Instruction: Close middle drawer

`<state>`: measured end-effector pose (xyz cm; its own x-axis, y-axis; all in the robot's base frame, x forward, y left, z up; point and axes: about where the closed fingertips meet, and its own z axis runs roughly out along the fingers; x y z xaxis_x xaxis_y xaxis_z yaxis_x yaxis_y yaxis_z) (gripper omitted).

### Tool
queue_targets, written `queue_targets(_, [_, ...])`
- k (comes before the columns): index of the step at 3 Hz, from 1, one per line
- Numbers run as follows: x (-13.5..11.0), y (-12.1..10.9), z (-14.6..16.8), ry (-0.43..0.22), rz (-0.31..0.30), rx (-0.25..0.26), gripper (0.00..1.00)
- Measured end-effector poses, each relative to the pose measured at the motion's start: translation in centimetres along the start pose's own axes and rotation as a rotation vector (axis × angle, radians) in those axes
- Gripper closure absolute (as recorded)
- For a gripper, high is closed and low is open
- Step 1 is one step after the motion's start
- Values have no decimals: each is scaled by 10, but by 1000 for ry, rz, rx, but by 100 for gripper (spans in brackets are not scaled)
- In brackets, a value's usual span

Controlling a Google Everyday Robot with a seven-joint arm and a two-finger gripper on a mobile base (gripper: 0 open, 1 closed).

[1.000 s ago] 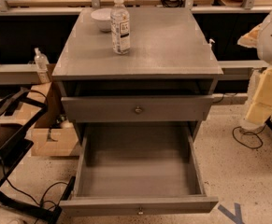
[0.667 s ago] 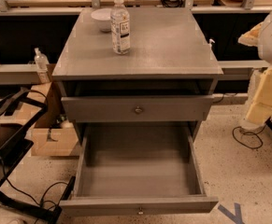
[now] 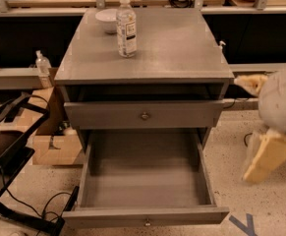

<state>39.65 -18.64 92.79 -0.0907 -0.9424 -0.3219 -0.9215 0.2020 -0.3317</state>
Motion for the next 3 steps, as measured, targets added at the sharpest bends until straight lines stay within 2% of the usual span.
queue_targets(1, [24,44,54,-113,36,-12,0])
queue_targets(2, [60,94,137,-213,104,-60,0])
queue_targets(3, [104,139,226,-244,216,-112,0])
